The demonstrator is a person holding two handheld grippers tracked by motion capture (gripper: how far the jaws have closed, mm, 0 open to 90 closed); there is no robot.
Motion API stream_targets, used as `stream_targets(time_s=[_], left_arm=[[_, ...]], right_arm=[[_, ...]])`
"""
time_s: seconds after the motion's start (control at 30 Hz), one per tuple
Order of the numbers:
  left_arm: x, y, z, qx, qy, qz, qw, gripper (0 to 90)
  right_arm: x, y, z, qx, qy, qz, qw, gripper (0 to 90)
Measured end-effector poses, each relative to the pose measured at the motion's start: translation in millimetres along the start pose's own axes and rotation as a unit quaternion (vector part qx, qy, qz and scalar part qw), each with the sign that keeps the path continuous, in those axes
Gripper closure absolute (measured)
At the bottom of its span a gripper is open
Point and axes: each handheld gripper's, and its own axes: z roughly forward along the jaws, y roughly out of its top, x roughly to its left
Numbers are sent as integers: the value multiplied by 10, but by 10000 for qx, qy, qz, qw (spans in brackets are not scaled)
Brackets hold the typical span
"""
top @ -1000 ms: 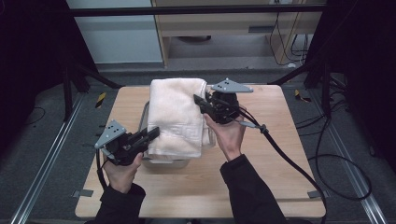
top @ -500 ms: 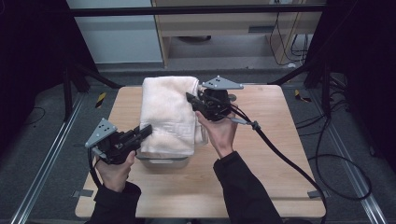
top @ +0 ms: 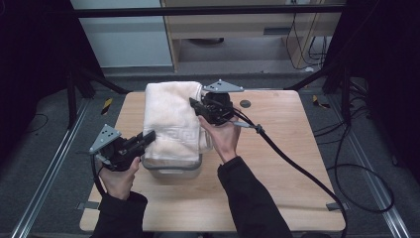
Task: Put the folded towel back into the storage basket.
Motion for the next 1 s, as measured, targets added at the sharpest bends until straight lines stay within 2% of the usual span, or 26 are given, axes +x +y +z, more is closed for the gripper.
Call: stream_targets(time_s=[0.63,1.0], left_arm=[[225,-161,158,312,237,-151,9991,772],[361,-306,282,643,408,-196,9969,773]], right_arm=[[-38,-189,369,267,31,160,9995,703],[-24,-354,573,519,-61,170,9985,702]])
